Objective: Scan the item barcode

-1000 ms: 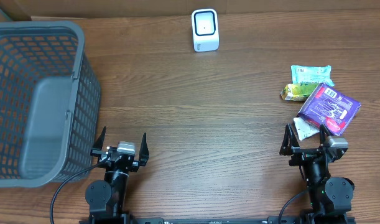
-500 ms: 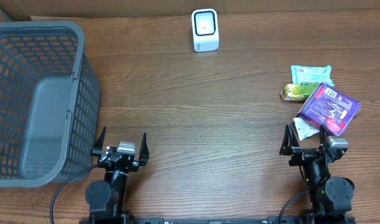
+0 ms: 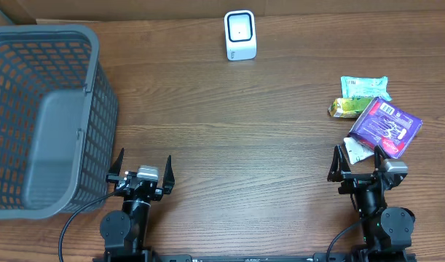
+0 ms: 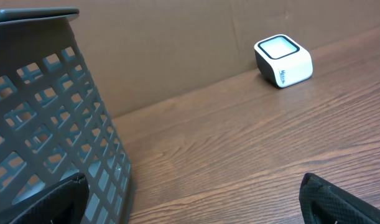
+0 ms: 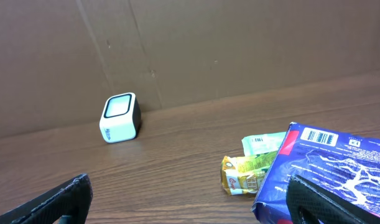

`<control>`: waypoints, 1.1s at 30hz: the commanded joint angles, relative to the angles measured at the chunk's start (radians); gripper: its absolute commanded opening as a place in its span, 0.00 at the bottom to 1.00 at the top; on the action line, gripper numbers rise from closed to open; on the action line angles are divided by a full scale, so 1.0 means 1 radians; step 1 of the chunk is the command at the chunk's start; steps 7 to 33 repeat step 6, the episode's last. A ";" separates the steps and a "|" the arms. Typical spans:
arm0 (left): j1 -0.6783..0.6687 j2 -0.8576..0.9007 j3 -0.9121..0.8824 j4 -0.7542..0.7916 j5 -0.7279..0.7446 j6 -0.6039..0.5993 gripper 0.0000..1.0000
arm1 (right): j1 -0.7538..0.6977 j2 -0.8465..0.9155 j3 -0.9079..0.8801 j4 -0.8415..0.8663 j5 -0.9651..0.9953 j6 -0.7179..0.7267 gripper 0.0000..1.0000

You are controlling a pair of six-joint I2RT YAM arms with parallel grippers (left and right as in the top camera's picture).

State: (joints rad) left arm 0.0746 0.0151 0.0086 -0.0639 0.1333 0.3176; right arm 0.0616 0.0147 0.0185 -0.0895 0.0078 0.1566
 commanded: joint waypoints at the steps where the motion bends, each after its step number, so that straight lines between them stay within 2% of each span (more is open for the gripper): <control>1: 0.002 -0.011 -0.004 -0.003 -0.010 0.012 1.00 | 0.008 -0.012 -0.011 0.007 0.002 -0.005 1.00; 33: 0.002 -0.011 -0.004 -0.003 -0.010 0.012 0.99 | 0.007 -0.012 -0.011 0.007 0.002 -0.005 1.00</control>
